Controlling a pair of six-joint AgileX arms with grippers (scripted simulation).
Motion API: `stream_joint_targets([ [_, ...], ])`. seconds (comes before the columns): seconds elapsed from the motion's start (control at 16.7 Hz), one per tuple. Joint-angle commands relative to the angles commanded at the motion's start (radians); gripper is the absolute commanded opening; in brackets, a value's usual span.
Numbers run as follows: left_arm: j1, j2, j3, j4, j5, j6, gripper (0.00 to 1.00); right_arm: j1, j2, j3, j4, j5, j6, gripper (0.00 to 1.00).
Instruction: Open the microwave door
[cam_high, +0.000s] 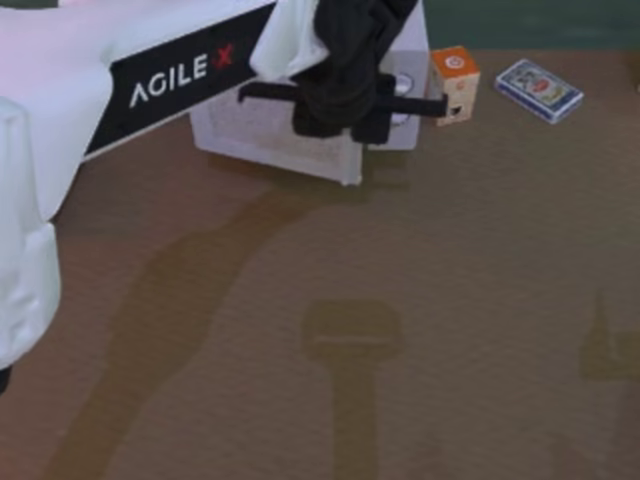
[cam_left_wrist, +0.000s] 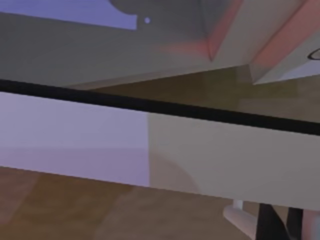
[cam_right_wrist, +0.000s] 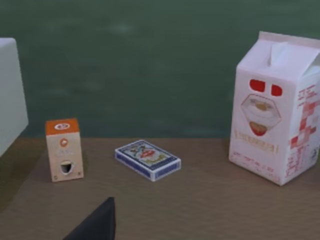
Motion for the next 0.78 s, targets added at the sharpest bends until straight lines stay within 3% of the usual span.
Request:
stream_joint_targets([
  [0.36, 0.019, -0.085, -0.132, 0.066, 0.041, 0.091, 0.00, 0.000, 0.000, 0.000, 0.000, 0.000, 0.000, 1.00],
  [0.78, 0.020, -0.092, -0.141, 0.072, 0.044, 0.098, 0.00, 0.000, 0.000, 0.000, 0.000, 0.000, 0.000, 1.00],
])
